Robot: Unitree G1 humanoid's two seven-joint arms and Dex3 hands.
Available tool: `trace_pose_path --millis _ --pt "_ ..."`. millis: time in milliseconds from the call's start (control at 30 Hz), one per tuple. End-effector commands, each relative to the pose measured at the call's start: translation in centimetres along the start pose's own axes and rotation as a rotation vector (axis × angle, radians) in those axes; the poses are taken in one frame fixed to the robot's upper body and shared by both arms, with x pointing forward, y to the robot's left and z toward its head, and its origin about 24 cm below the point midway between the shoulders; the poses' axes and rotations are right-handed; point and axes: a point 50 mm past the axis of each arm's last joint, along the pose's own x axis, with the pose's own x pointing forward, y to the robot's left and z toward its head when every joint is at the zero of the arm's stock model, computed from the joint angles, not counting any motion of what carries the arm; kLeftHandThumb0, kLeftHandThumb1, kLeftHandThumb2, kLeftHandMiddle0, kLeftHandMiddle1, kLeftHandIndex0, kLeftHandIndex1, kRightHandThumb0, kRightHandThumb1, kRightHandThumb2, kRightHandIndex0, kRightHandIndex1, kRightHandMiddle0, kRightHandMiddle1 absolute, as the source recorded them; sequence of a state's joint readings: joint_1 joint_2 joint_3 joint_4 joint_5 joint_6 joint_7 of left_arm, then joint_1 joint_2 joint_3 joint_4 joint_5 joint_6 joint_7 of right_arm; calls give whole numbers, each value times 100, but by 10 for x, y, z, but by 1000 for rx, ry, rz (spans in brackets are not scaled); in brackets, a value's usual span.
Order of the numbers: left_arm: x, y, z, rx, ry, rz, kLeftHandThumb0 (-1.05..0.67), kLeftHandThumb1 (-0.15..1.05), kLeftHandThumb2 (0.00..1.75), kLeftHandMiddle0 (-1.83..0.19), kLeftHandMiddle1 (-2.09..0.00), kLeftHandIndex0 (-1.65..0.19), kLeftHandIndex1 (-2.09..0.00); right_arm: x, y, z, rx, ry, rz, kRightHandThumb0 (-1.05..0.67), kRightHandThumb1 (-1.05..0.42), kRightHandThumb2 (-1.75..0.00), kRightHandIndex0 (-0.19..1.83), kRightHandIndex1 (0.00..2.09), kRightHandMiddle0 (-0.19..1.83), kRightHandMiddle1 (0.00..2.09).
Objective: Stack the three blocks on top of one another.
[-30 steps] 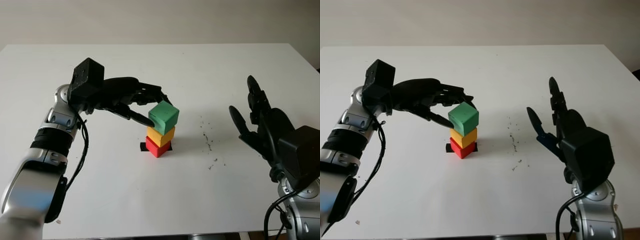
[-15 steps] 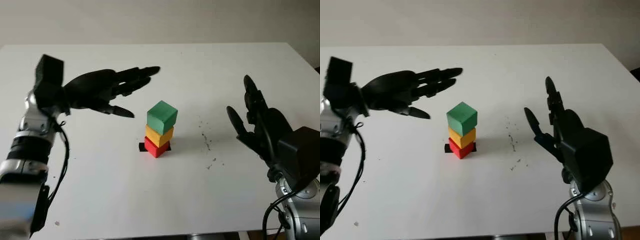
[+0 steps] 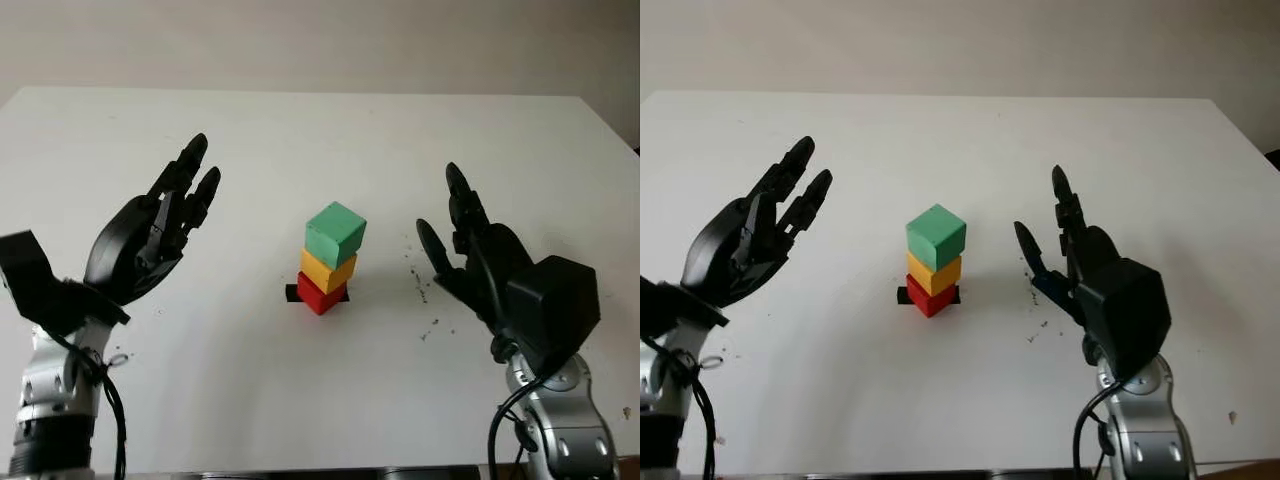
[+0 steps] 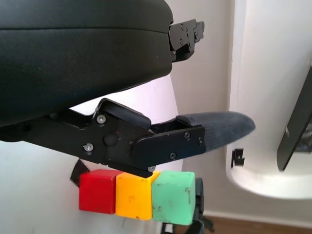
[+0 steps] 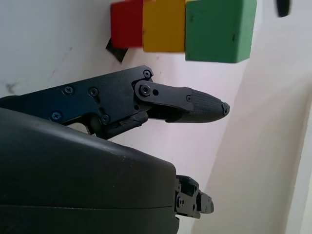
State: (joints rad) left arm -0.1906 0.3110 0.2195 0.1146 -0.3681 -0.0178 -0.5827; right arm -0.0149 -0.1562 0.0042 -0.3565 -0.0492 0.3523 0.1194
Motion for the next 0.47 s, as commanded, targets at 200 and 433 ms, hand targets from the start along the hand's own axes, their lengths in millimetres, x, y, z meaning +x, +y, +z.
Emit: trace_pose_path --millis 200,433 --pt "-5 -30 -11 -63 -32 106 -73 105 77 19 0 19 0 3 24 -9 154 -7 -32 -66 -105 -67 -19 0 -19 0" --pt "-5 -44 -14 -113 -4 123 -75 105 76 19 0 19 0 -3 32 -17 199 26 -27 -61 -105 -76 -19 0 -19 0"
